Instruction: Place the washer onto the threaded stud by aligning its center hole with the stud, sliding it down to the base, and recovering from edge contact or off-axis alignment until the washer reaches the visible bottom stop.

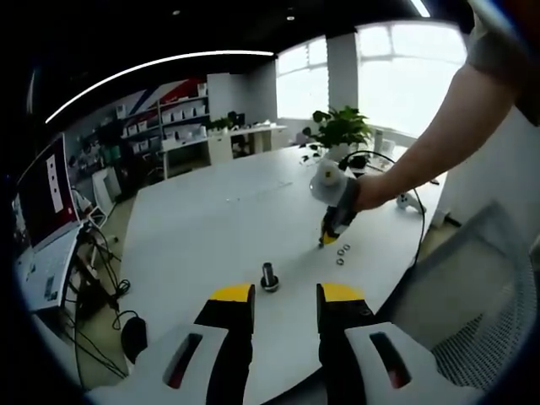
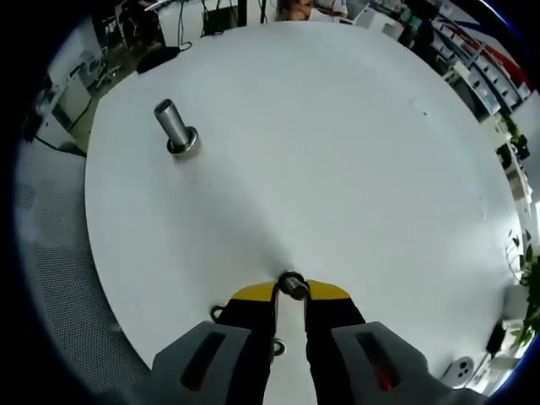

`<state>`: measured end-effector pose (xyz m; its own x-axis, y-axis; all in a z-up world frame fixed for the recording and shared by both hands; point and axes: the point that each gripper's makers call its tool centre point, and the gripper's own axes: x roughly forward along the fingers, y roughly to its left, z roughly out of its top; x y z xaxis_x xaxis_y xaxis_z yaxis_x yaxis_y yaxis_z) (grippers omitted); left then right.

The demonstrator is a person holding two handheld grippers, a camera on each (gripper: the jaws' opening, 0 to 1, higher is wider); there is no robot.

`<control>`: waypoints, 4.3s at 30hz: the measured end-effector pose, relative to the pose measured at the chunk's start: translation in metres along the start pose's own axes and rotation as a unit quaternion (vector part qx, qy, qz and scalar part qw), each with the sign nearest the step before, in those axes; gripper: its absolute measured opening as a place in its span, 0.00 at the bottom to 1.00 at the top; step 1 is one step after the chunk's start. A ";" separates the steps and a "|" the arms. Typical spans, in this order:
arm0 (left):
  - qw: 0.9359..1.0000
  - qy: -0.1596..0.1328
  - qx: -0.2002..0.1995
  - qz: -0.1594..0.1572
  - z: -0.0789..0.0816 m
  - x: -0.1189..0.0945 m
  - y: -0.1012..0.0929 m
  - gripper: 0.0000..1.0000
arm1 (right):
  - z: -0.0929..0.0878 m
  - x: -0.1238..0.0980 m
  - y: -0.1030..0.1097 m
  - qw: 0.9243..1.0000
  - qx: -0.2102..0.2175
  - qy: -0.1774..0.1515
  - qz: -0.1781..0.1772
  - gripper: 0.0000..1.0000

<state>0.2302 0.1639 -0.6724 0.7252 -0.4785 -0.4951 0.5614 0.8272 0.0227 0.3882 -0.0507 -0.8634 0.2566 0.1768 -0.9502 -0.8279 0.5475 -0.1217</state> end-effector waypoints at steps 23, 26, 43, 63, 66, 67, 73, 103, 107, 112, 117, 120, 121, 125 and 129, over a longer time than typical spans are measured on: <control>1.000 -0.001 -0.005 0.002 0.000 0.000 0.001 0.27 | -0.005 0.006 0.000 1.000 0.016 0.007 0.009 0.14; 1.000 0.002 -0.002 0.002 0.000 0.000 0.001 0.27 | -0.007 0.005 -0.002 1.000 0.016 0.008 0.005 0.16; 1.000 0.005 0.002 0.007 -0.001 0.000 0.002 0.27 | -0.048 -0.010 -0.002 0.999 0.022 0.018 0.023 0.19; 1.000 0.008 0.007 0.008 -0.002 0.000 0.002 0.27 | -0.068 -0.009 0.012 0.998 0.007 0.033 0.052 0.17; 1.000 0.010 0.008 0.009 -0.003 0.000 0.002 0.27 | -0.067 -0.009 0.014 0.998 -0.005 0.043 0.052 0.17; 1.000 0.010 0.008 0.010 -0.003 0.000 0.003 0.27 | -0.067 -0.009 0.014 0.997 -0.006 0.048 0.054 0.17; 1.000 0.011 0.007 0.008 -0.003 0.000 0.002 0.27 | -0.068 -0.008 0.013 0.993 -0.036 0.098 0.056 0.16; 1.000 0.003 0.001 0.008 0.000 -0.001 0.003 0.27 | -0.066 -0.008 0.015 0.985 -0.050 0.165 0.032 0.16; 1.000 -0.001 -0.002 0.009 0.001 -0.002 0.004 0.27 | -0.067 -0.008 0.014 0.986 -0.045 0.155 0.033 0.16; 1.000 -0.011 -0.010 0.009 0.005 -0.003 0.005 0.28 | -0.068 -0.008 0.015 0.989 -0.044 0.134 0.037 0.16; 1.000 -0.014 -0.010 0.009 0.006 -0.003 0.004 0.28 | -0.068 -0.006 0.014 0.991 -0.024 0.125 0.030 0.16; 1.000 -0.011 -0.010 0.009 0.005 -0.003 0.004 0.28 | -0.068 -0.008 0.016 0.992 -0.027 0.122 0.021 0.15; 1.000 -0.011 -0.010 0.009 0.005 -0.003 0.004 0.28 | -0.068 -0.008 0.016 0.992 -0.026 0.121 0.020 0.15; 1.000 -0.007 -0.008 0.008 0.004 -0.002 0.003 0.28 | -0.069 -0.008 0.014 0.994 -0.011 0.108 0.020 0.15; 1.000 -0.007 -0.007 0.009 0.003 -0.002 0.004 0.28 | -0.069 -0.008 0.013 0.996 -0.001 0.089 0.024 0.15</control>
<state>0.2324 0.1670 -0.6688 0.7403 -0.4675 -0.4831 0.5430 0.8395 0.0195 0.3411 -0.1018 -0.8768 0.1243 0.0546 -0.9907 -0.8378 0.5408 -0.0753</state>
